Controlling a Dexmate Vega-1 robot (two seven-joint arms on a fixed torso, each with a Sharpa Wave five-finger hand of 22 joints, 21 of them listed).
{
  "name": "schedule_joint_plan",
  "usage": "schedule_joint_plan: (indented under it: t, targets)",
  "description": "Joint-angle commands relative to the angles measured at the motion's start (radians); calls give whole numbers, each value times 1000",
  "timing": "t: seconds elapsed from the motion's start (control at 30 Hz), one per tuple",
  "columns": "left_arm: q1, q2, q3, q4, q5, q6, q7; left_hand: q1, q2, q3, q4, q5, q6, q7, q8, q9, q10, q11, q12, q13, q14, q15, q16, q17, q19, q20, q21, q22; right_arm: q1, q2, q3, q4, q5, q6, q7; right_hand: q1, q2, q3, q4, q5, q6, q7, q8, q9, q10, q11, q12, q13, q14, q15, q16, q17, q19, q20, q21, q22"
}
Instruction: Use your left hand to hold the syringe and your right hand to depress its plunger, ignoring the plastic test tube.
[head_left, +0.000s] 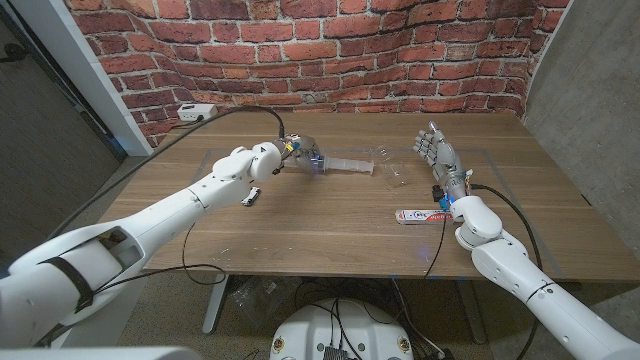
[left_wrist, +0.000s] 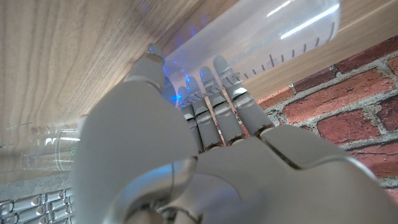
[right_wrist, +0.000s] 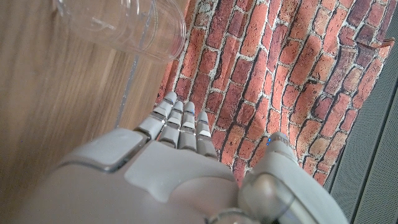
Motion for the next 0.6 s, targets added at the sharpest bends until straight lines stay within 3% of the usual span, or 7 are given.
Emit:
schedule_joint_plan:
  t: [0.03, 0.6]
  targets:
    - [37, 43, -43, -77, -7, 3, 2, 102, 99, 13, 10, -1, 26, 12, 8, 2, 19, -4, 4, 5, 22, -89, 1, 2, 14, -2, 7, 4, 1, -1, 3, -4, -11, 7, -7, 11, 1, -4, -4, -3, 2, 2, -2, 2, 5, 2, 0, 3, 6, 1, 1, 5, 8, 6, 3, 3]
    - [123, 96, -127, -162, -55, 11, 68, 105, 98, 25, 17, -2, 56, 9, 10, 2, 41, -6, 1, 5, 49, -94, -1, 2, 28, -4, 12, 5, 22, 4, -7, 13, -14, 2, 6, 11, 2, -5, -4, -3, 2, 2, -2, 2, 6, 1, 0, 3, 7, 1, 1, 5, 8, 5, 3, 3]
